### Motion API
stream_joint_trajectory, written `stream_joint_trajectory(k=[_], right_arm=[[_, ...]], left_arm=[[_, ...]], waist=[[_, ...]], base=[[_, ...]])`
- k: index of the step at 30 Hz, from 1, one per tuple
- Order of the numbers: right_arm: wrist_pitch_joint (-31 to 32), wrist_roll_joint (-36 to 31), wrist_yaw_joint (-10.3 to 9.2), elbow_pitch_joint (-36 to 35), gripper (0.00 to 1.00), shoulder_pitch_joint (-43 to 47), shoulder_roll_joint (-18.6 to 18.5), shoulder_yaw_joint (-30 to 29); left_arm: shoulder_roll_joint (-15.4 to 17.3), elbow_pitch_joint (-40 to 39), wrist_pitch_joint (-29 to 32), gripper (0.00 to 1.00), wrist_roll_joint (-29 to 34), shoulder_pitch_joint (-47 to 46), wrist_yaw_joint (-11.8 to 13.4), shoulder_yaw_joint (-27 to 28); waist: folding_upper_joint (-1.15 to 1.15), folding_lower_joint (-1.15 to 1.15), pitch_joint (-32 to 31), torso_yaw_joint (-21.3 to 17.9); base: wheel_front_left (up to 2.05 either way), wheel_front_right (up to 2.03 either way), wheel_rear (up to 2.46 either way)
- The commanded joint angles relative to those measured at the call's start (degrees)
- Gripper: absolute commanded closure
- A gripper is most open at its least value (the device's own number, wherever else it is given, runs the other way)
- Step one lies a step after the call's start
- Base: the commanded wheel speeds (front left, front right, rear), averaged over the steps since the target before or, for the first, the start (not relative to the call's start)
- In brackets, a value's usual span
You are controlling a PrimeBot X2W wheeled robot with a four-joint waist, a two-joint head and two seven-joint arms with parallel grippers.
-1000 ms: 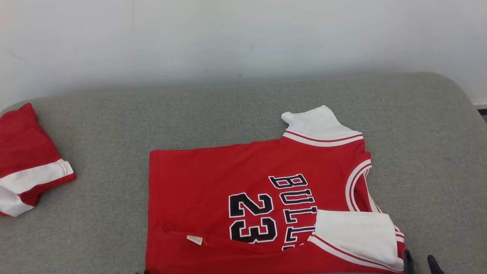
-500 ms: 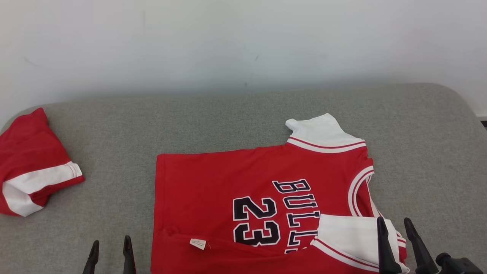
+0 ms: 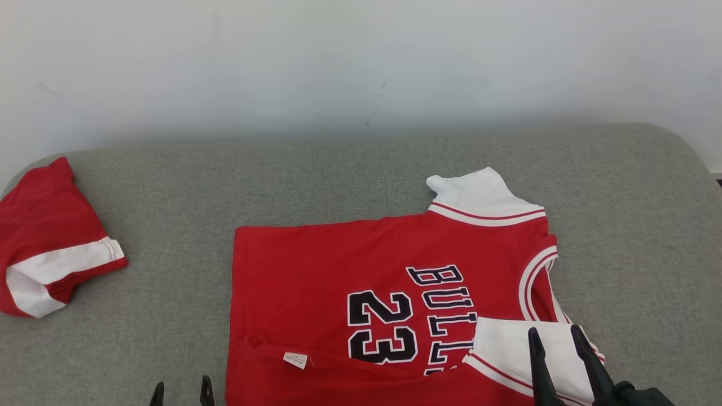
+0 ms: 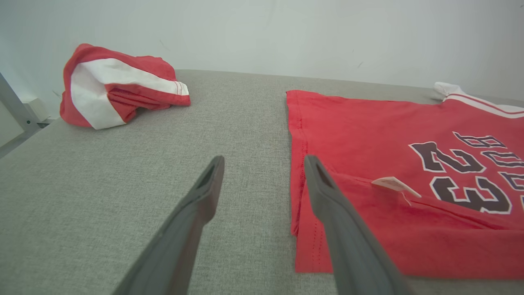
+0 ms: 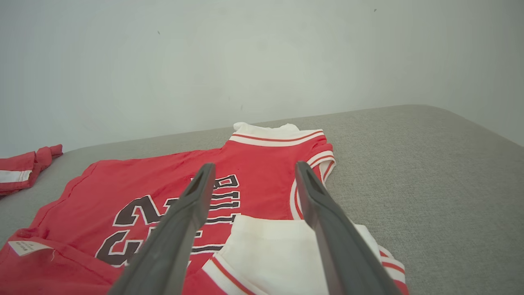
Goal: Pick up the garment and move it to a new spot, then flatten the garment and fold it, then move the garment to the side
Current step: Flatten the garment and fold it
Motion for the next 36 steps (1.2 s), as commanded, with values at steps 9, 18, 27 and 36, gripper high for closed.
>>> stream_joint_trajectory(k=[9, 18, 27, 36], right_arm=[[-0.23, -2.33, -0.14, 0.06, 0.0, -2.18, 0.34, -0.85], [-0.14, -2.76, -0.14, 3.73, 0.0, -11.77, -1.43, -0.15], [-0.13, -2.26, -0.14, 16.51, 0.0, -30.05, -4.69, 0.81], [-0.13, -2.55, -0.14, 25.78, 0.0, -42.47, -6.08, 3.78]], left_arm=[[-0.04, 0.9, -0.18, 0.0, 0.52, -2.66, -0.66, 1.81], [1.05, 4.4, -0.18, 0.0, -0.01, -12.7, -5.17, 5.79], [7.44, 17.38, 0.92, 0.0, -4.87, -30.26, -7.53, 0.4], [10.89, 29.63, 3.28, 0.0, -14.5, -43.74, -7.46, -7.04]], waist=[[0.0, 0.0, 1.3, -0.01], [0.0, 0.0, 4.51, -2.08], [0.0, 0.0, 11.9, -4.91], [0.0, 0.0, 16.84, -6.28]], base=[[0.0, 0.0, 0.0], [0.0, 0.0, 0.0], [0.0, 0.0, 0.0], [0.0, 0.0, 0.0]])
